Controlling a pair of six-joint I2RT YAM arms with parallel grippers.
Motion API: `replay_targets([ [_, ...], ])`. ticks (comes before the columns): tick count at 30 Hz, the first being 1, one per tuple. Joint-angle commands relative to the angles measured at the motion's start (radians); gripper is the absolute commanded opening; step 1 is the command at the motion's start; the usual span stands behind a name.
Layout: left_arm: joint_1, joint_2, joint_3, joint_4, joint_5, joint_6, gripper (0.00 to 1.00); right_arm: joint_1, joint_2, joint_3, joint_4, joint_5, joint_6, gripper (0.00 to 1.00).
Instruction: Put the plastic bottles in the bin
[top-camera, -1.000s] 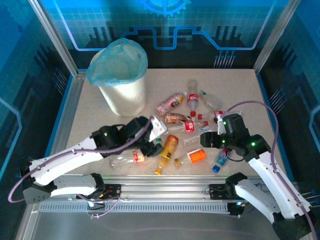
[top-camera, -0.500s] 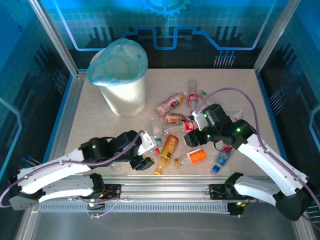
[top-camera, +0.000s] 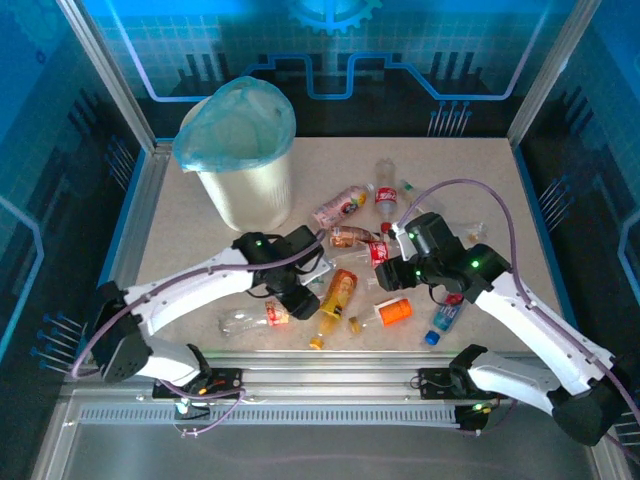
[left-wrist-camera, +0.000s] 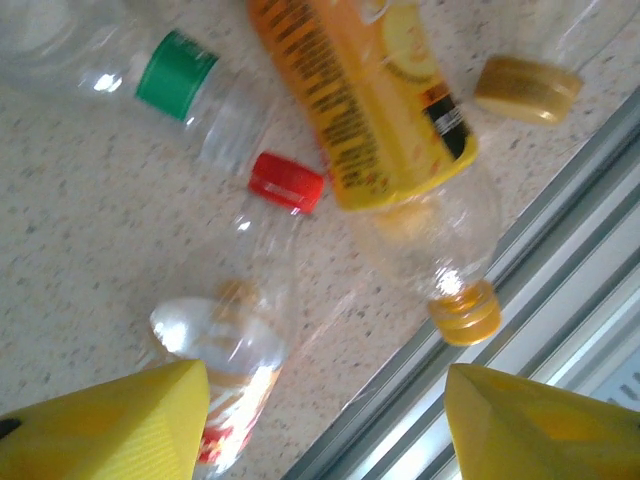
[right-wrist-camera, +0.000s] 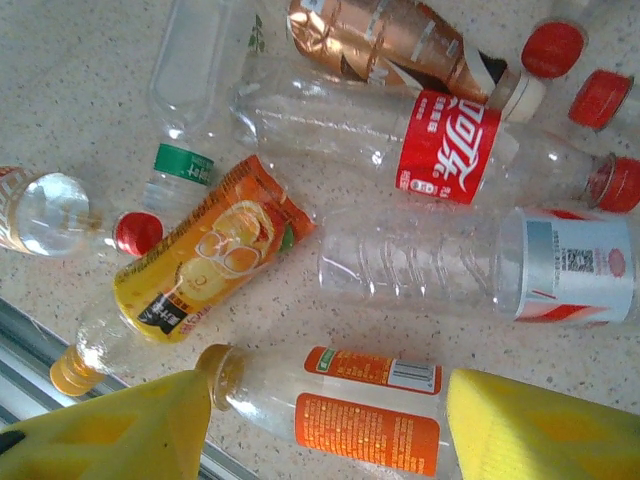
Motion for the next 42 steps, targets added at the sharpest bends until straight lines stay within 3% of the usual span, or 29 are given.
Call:
replay_targets([
  [1, 0.004, 0.080, 0.058, -0.034, 0.069, 0.057, 0.65, -0.013, -0.010, -0.029, -0.003, 0.009, 0.031, 0.64],
  [5, 0.004, 0.154, 0.077, -0.026, 0.082, 0.088, 0.61, -0.020, -0.028, -0.056, 0.015, 0.004, 0.040, 0.64],
  [14, 0.004, 0.269, 0.113, -0.002, -0.015, 0.112, 0.64, -0.033, -0.016, -0.061, 0.017, 0.002, 0.033, 0.68],
  [32, 0.043, 0.360, 0.097, 0.024, -0.076, 0.121, 0.62, -0.031, -0.011, -0.089, 0.032, -0.021, 0.042, 0.70],
  [40, 0.054, 0.402, 0.100, 0.024, -0.072, 0.122, 0.55, -0.031, -0.006, -0.092, 0.040, -0.023, 0.042, 0.70],
  [42, 0.058, 0.404, 0.100, 0.024, -0.072, 0.121, 0.50, -0.031, -0.002, -0.094, 0.045, -0.027, 0.043, 0.70],
])
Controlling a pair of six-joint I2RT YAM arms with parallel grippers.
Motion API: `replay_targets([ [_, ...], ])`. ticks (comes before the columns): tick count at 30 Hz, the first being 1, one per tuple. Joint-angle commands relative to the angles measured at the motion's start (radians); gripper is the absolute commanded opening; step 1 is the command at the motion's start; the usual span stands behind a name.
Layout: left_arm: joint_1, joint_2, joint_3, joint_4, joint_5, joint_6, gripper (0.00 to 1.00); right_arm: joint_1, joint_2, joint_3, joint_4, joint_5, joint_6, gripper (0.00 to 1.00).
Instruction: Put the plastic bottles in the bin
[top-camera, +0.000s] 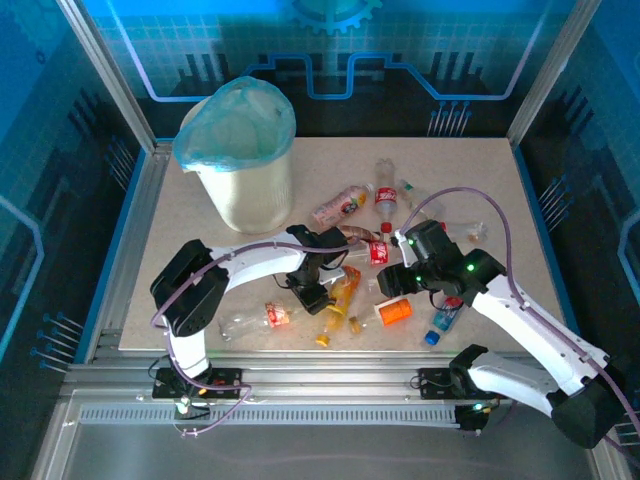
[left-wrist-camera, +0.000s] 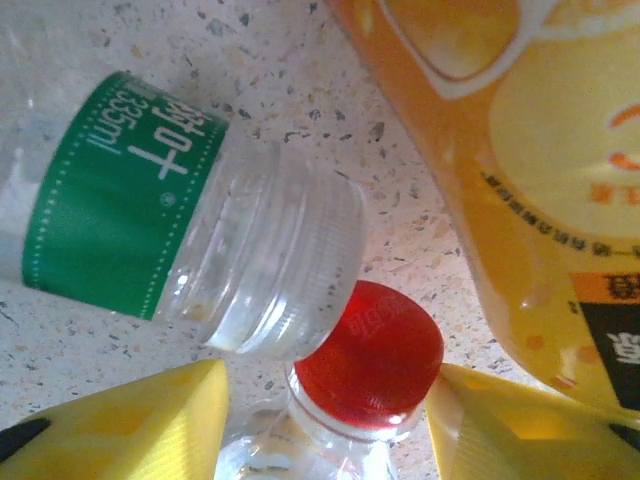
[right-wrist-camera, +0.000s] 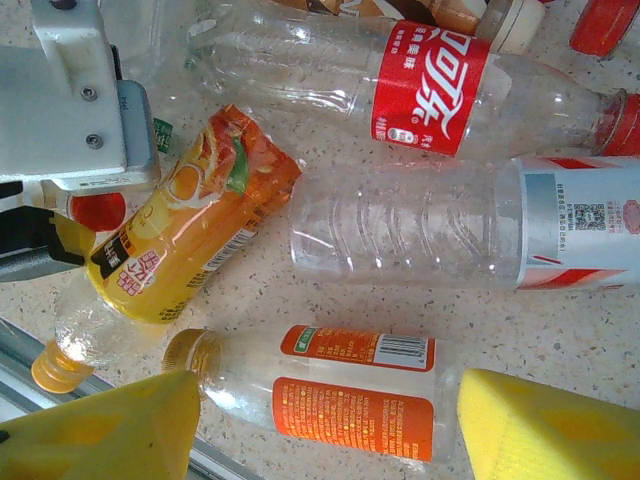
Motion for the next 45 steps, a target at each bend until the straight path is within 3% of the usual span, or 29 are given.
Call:
replay_targets([
  [1, 0.017, 0.016, 0.005, -0.005, -0.005, 0.010, 0.48, -0.007, 0.007, -0.012, 0.025, -0.019, 0.013, 0.70],
  [4, 0.020, 0.013, 0.004, -0.002, -0.006, 0.010, 0.44, -0.008, 0.014, -0.014, 0.031, -0.024, 0.014, 0.70],
  [8, 0.021, 0.033, -0.002, 0.000, -0.006, 0.003, 0.51, -0.007, 0.020, -0.013, 0.033, -0.024, 0.014, 0.70],
  [13, 0.021, 0.053, -0.003, -0.004, -0.013, -0.001, 0.48, -0.007, 0.021, -0.012, 0.033, -0.028, 0.016, 0.70],
  [19, 0.021, 0.036, 0.008, -0.015, 0.000, 0.002, 0.33, -0.007, 0.040, -0.017, 0.049, -0.044, 0.017, 0.70],
  [32, 0.020, -0.207, 0.037, -0.166, -0.037, -0.017, 0.23, 0.002, 0.011, 0.017, 0.021, -0.022, 0.044, 0.70],
  [34, 0.021, -0.240, 0.073, -0.215, -0.041, -0.022, 0.18, 0.009, 0.014, 0.023, 0.025, -0.026, 0.053, 0.70],
  [37, 0.022, -0.295, 0.136, -0.262, -0.023, -0.028, 0.00, 0.026, 0.020, 0.042, 0.023, -0.030, 0.062, 0.69],
  [41, 0.027, -0.392, 0.286, -0.259, -0.077, -0.037, 0.00, 0.062, 0.025, 0.098, 0.024, -0.045, 0.080, 0.68],
  [45, 0.079, -0.456, 0.472, -0.144, -0.106, -0.078, 0.00, 0.114, 0.035, 0.174, 0.075, -0.088, 0.113, 0.67],
])
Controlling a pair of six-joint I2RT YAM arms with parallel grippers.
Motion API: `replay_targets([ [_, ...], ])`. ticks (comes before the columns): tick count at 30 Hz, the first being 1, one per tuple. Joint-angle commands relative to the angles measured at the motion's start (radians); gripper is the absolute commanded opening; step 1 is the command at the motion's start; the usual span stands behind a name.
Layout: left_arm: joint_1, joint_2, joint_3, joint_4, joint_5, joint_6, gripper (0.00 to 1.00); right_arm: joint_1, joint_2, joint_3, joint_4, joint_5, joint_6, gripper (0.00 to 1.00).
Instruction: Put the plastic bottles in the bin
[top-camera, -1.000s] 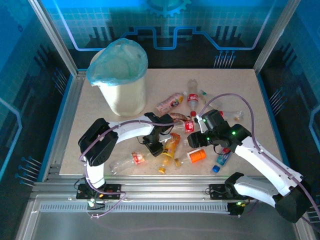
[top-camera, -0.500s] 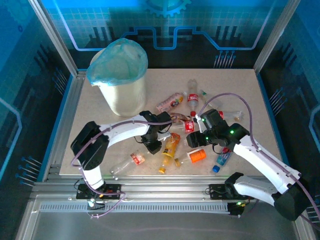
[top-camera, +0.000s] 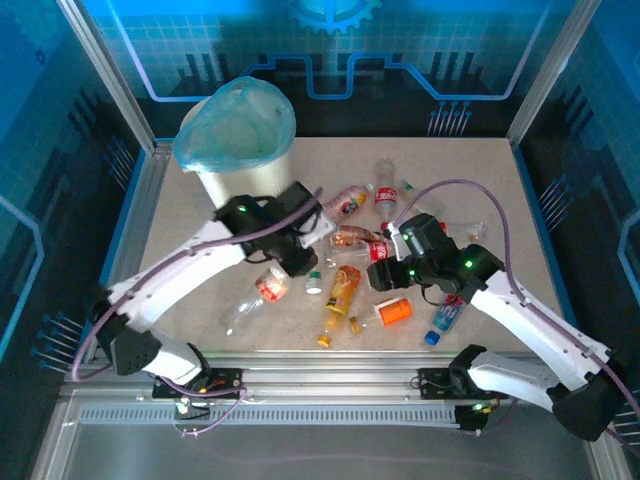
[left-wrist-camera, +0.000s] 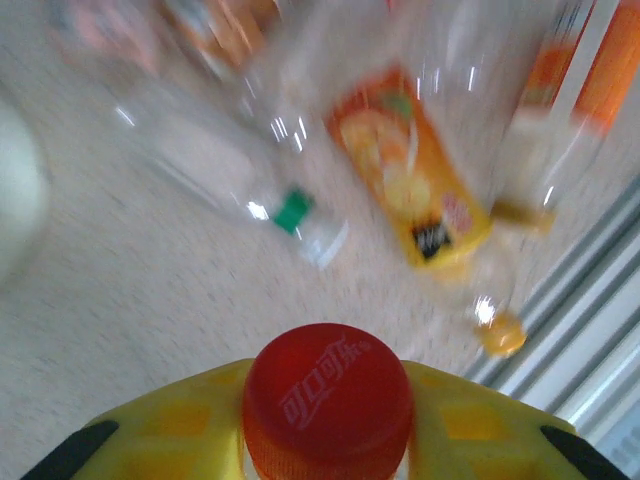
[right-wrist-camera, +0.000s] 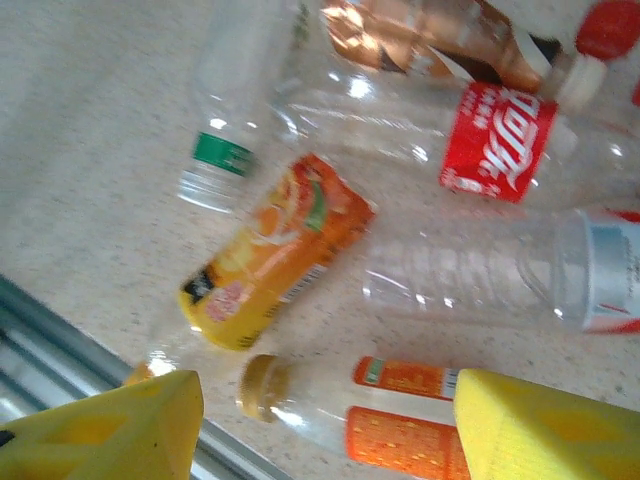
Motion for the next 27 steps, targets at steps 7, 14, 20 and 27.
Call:
replay_targets([
  [7, 0.200, 0.056, 0.557, 0.172, -0.052, -0.089, 0.00, 0.185, 0.108, 0.318, 0.063, 0.012, 0.023, 0.66],
  [14, 0.429, 0.167, 0.779, 0.358, 0.037, -0.234, 0.00, 0.238, 0.253, 0.500, 0.137, -0.049, 0.009, 0.67],
  [20, 0.627, 0.219, 0.799, 0.564, 0.107, -0.359, 0.00, 0.294, 0.365, 0.590, 0.122, -0.053, 0.002, 0.67],
  [27, 0.740, 0.308, 0.739, 0.754, 0.226, -0.506, 0.00, 0.336, 0.419, 0.580, 0.123, -0.046, 0.028, 0.67],
])
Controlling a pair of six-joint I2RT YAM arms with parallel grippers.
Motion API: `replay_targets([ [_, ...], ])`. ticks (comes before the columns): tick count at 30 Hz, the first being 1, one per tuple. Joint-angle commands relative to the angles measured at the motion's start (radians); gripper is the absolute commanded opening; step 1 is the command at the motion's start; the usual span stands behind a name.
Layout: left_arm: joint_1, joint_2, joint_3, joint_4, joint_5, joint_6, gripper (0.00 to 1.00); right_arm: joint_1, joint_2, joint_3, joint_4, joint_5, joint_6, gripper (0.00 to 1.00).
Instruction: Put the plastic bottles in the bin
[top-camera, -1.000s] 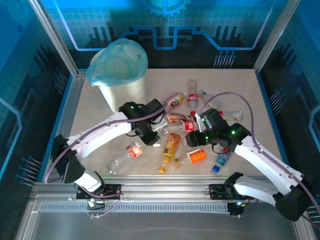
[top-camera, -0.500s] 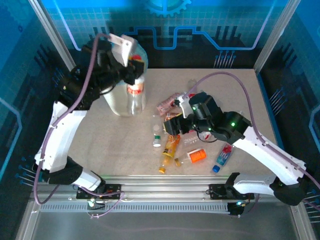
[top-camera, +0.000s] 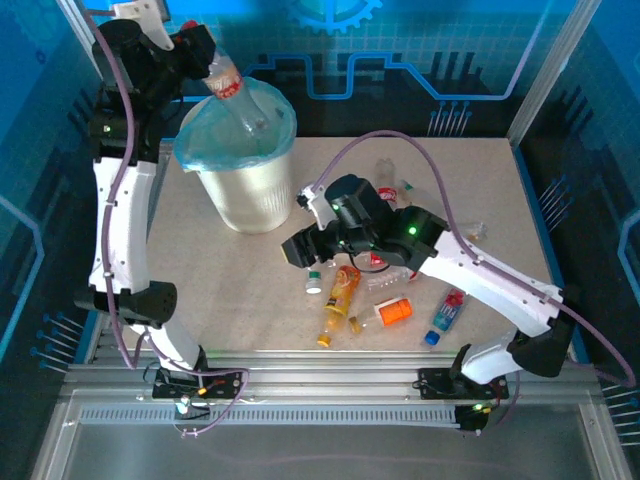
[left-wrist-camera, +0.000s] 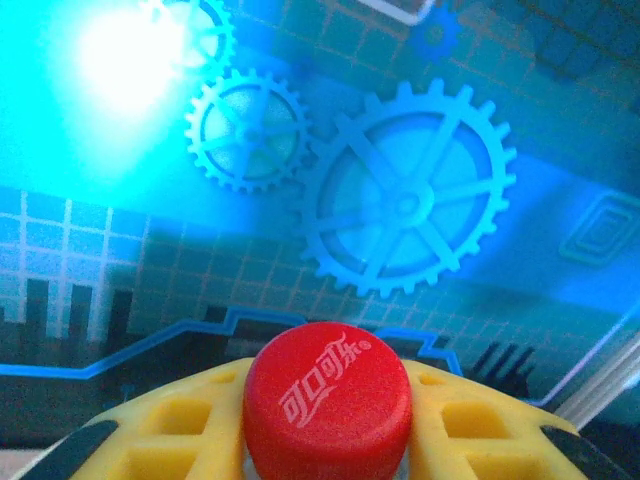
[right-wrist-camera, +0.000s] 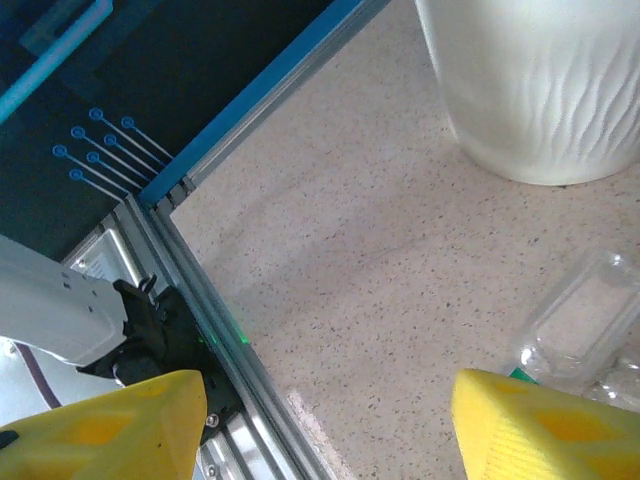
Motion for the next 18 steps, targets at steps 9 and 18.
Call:
replay_targets([
  [9, -0.004, 0.075, -0.215, 0.318, 0.044, 0.026, 0.00, 0.064, -0.030, -0.037, -0.003, 0.065, 0.039, 0.67],
  [18, -0.017, 0.051, -0.426, 0.433, 0.021, 0.089, 0.01, 0.078, -0.041, -0.061, -0.020, 0.101, 0.048, 0.68],
])
